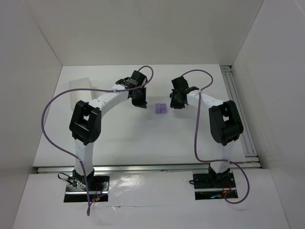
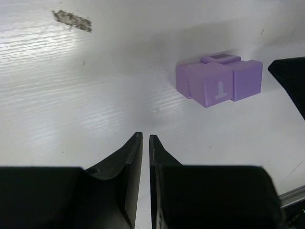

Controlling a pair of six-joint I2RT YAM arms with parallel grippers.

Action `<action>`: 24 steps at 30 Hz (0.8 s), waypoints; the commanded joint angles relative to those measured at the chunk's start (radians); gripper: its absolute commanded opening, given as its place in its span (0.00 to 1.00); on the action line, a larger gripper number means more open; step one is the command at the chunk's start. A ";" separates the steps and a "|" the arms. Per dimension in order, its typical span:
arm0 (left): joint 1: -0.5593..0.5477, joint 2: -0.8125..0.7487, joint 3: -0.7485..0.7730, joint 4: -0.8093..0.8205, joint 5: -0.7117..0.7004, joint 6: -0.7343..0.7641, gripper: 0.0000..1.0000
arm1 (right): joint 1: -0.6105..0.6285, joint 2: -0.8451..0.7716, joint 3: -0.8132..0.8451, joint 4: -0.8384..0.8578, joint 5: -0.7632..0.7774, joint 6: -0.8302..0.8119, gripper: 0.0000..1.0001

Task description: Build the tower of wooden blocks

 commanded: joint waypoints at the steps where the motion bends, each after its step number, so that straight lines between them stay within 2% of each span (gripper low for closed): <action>1: 0.014 -0.058 -0.013 -0.002 -0.027 0.007 0.24 | 0.009 0.021 0.024 0.042 -0.030 -0.017 0.27; 24: 0.014 -0.049 -0.022 0.007 -0.027 0.016 0.24 | 0.037 0.050 0.061 0.042 -0.069 -0.045 0.27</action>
